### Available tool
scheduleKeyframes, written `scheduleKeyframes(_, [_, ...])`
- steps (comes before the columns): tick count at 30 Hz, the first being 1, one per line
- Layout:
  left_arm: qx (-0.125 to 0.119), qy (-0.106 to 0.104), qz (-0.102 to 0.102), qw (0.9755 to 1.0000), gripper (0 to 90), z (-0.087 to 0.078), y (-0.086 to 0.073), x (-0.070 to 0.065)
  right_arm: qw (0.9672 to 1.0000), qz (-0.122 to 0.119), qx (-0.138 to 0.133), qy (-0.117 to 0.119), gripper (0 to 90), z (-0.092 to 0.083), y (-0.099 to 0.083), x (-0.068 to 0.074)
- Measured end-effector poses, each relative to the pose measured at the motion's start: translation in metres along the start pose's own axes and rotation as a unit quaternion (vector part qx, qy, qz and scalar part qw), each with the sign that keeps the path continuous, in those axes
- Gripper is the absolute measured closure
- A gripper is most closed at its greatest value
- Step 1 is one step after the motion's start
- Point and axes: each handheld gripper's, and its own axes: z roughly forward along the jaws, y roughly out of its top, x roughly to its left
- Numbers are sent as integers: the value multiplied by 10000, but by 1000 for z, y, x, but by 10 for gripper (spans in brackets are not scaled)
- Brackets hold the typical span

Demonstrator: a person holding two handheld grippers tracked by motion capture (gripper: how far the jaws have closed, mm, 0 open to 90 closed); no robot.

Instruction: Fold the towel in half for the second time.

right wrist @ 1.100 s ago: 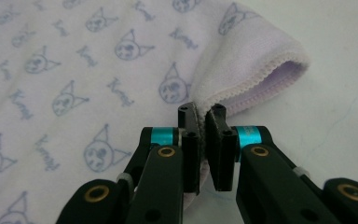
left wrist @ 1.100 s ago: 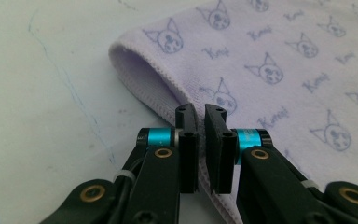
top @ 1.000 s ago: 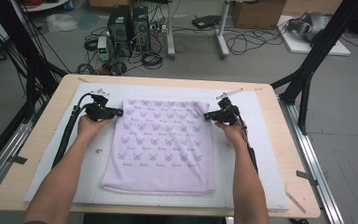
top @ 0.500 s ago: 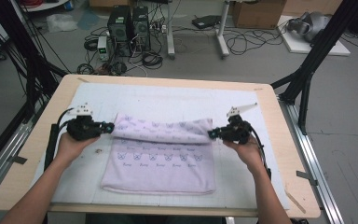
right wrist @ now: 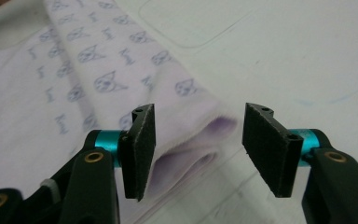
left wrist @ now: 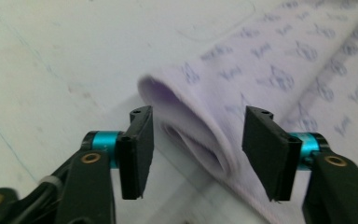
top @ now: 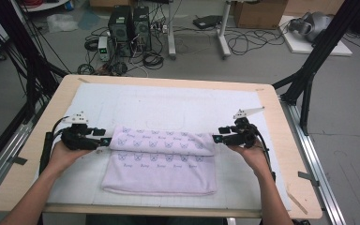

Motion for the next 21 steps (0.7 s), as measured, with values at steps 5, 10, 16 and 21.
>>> scheduleKeyframes(5, [-8, 98, -328, 9994, 341, 17, 9, 17, 9998, 151, 84, 105, 391, 22, 10, -13])
scheduleKeyframes(10, [213, -199, -302, 9991, 514, 34, 10, 21, 9974, 364, 419, 467, 508, 43, 9, -19])
scheduleKeyframes(16, [69, -288, -90, 9995, 869, 25, 11, 15, 9948, 194, 554, 832, 830, 39, 12, -9])
scheduleKeyframes(21, [-226, -290, 96, 9993, 870, 1, 15, 1, 9966, -124, 226, 779, 833, 18, 19, 8])
